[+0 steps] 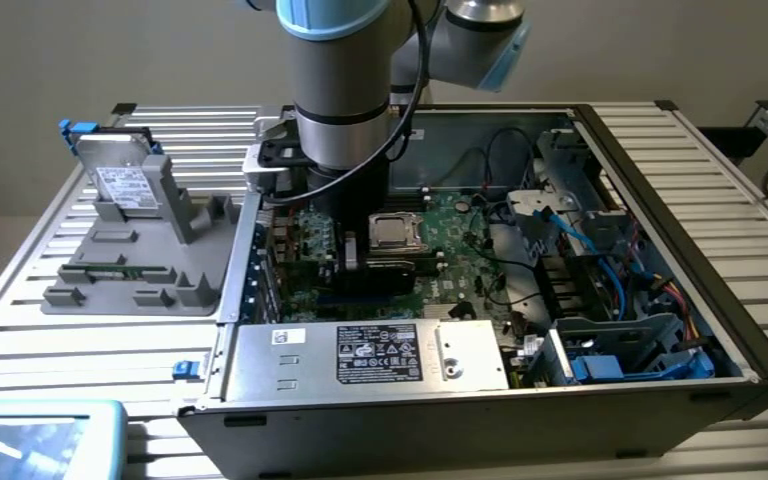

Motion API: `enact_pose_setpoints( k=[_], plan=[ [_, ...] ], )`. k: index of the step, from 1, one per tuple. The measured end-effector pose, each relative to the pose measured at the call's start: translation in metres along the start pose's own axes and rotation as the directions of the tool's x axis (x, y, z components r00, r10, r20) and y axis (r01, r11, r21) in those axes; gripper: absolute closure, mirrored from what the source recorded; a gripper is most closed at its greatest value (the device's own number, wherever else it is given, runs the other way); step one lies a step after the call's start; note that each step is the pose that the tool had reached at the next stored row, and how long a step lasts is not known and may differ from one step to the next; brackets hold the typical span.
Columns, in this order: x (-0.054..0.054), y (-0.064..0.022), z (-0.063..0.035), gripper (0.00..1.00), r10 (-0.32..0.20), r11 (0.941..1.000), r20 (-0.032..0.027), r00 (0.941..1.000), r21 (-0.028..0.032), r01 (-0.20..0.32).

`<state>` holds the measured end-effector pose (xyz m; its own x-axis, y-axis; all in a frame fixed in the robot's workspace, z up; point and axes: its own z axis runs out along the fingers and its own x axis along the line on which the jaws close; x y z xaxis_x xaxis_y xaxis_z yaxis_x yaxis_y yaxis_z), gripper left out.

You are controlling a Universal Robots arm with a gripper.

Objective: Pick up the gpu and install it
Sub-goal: 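Insert the gpu into the slot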

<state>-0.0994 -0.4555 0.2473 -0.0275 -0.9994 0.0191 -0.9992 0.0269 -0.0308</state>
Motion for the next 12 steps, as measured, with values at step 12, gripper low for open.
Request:
enact_pose_setpoints(
  k=[12],
  plan=[
    [-0.0005,0.0020,-0.0001,0.72,-0.003,1.0000,0.0000,1.0000,0.0012,0.003]
  ],
)
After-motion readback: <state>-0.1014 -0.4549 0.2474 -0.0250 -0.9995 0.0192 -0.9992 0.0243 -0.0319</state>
